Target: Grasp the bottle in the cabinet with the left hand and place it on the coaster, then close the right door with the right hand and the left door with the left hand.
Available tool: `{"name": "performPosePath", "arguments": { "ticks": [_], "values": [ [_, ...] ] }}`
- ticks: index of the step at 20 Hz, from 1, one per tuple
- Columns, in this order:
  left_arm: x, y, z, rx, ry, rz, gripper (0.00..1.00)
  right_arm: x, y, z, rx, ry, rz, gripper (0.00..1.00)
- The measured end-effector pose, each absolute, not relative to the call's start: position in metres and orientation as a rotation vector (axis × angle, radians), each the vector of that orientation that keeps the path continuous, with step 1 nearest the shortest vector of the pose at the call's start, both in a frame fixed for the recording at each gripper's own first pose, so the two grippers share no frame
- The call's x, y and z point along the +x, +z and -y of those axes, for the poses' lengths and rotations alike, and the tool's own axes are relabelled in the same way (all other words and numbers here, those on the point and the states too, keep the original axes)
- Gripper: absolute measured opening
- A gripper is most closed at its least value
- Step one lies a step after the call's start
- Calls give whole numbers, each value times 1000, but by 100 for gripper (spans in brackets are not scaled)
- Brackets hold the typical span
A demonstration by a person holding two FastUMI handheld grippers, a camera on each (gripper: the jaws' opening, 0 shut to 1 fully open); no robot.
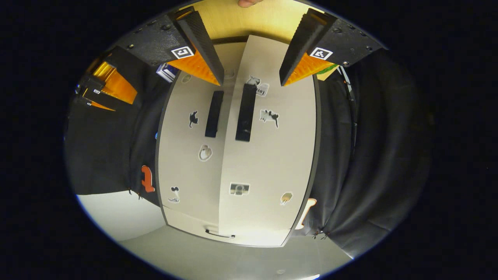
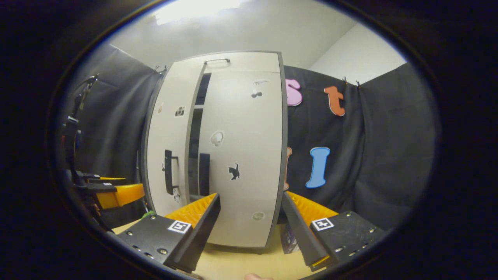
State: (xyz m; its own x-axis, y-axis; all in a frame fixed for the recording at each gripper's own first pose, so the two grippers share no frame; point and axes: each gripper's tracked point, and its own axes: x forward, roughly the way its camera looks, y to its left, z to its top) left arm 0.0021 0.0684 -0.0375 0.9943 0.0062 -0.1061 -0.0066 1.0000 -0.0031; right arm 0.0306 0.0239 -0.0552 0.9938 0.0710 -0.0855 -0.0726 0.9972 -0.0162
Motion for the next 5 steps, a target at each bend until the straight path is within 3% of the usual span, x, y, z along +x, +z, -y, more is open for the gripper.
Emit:
{"name": "performPosePath", "arguments": {
  "ticks": [4,5],
  "values": [
    [13,14,-38,46,-10,-1,94,36,-14,-5,-48,61,17,97],
    [14,23,-27,50,-21,21,94,38,-7,3,-52,50,36,92]
  ]
}}
